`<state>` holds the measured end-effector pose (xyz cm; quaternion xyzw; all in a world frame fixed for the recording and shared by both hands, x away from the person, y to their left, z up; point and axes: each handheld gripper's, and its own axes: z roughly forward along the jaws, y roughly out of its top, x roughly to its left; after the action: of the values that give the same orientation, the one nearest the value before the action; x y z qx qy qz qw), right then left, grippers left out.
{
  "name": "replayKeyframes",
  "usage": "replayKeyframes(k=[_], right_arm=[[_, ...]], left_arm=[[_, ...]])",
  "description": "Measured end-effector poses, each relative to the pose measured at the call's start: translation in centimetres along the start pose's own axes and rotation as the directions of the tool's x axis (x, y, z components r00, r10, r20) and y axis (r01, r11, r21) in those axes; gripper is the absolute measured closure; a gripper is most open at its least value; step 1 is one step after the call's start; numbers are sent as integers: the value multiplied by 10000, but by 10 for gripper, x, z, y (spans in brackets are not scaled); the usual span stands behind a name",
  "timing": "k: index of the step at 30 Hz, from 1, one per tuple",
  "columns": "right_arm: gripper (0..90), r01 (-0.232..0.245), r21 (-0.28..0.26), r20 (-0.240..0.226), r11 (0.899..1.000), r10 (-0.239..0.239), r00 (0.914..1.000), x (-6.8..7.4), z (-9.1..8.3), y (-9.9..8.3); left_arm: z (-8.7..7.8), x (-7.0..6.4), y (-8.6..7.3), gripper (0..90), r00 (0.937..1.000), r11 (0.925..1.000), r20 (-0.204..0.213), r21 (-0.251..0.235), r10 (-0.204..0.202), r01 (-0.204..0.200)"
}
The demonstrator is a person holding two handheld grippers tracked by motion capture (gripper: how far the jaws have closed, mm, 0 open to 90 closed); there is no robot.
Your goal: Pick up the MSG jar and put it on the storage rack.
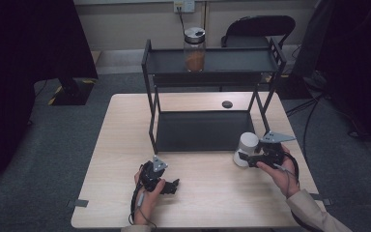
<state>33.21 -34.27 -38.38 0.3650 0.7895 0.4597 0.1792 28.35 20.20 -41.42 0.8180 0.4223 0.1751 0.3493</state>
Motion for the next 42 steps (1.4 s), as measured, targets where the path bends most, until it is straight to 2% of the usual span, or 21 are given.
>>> replayKeyframes(k=[3, 4, 5, 6, 9, 11, 17, 21, 32, 42], right_arm=[[256, 108, -85, 76, 9999, -107, 9999, 1, 4, 2], [239, 117, -100, 86, 9999, -117, 9999, 0, 5, 3], [265, 124, -81, 72, 9999, -123, 9999, 0, 6, 4], [287, 183, -120, -108, 9998, -184, 9998, -3, 7, 4], [336, 471, -175, -218, 9987, -475, 9986, -2, 9, 5], [343, 682, -157, -161, 9975, -685, 9975, 0, 9, 6], [345, 742, 17, -144, 9972, -742, 9971, 0, 8, 11], [345, 819, 29, -333, 9966, -818, 9961, -1, 4, 17], [345, 814, 323, -808, 9962, -786, 9936, -4, -8, 50], [345, 1020, 295, -1060, 9943, -984, 9895, -6, -21, 93]], left_arm=[[0, 0, 0, 0, 10000, 10000, -11, 19, 13, -13], [0, 0, 0, 0, 10000, 10000, -14, 17, 5, -5], [0, 0, 0, 0, 10000, 10000, -16, 16, 3, -3], [0, 0, 0, 0, 10000, 10000, -16, 15, 1, -1], [0, 0, 0, 0, 10000, 10000, -15, 16, 0, 0], [0, 0, 0, 0, 10000, 10000, -16, 15, 1, -1], [0, 0, 0, 0, 10000, 10000, -15, 15, -1, 1], [0, 0, 0, 0, 10000, 10000, -16, 16, 3, -3], [0, 0, 0, 0, 10000, 10000, -18, 13, -2, 2], [0, 0, 0, 0, 10000, 10000, -20, 15, -2, 2]])
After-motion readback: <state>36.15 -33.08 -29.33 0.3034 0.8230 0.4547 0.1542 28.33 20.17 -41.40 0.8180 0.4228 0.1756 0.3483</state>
